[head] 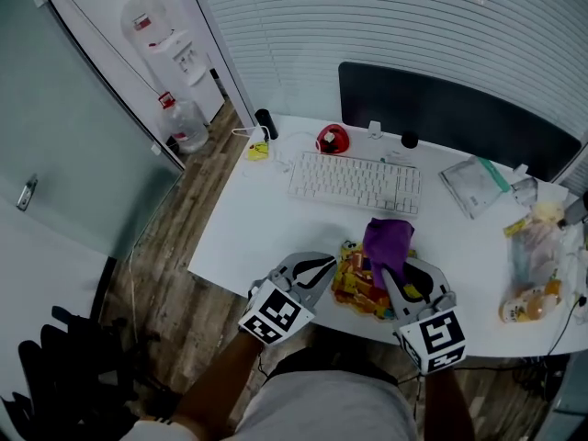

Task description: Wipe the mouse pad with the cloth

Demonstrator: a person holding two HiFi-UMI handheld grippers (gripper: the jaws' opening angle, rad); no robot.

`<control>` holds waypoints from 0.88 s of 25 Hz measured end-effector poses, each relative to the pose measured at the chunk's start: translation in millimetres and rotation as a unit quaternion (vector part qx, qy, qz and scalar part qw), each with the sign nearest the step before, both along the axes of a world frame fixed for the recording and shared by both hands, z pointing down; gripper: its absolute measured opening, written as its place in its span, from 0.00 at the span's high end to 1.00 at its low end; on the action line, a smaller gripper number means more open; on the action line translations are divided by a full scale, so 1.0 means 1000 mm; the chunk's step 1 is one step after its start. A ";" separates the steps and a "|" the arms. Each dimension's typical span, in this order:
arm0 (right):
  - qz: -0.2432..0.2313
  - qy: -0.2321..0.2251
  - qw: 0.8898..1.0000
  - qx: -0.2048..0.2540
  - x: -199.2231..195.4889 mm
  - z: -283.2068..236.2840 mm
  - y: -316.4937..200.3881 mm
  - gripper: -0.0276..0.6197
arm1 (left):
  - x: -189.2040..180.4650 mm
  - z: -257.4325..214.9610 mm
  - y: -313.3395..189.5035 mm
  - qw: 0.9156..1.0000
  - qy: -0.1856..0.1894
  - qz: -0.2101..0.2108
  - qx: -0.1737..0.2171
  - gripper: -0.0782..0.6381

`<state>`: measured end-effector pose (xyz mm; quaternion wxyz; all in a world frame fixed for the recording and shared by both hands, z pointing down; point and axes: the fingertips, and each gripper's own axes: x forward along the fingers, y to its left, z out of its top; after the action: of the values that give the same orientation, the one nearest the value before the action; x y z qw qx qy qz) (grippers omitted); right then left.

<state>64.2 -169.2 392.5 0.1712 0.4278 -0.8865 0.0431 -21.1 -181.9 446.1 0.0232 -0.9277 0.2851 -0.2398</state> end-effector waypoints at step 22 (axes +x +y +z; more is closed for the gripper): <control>-0.078 0.235 0.959 -0.139 -0.057 0.117 -0.044 0.85 | 0.011 0.135 0.014 0.950 -0.215 0.061 -0.219 0.65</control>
<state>7.0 -213.5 509.9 0.4349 0.3277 -0.8372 0.0507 -9.9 -168.0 581.3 -0.1056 -0.8519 0.1564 -0.4886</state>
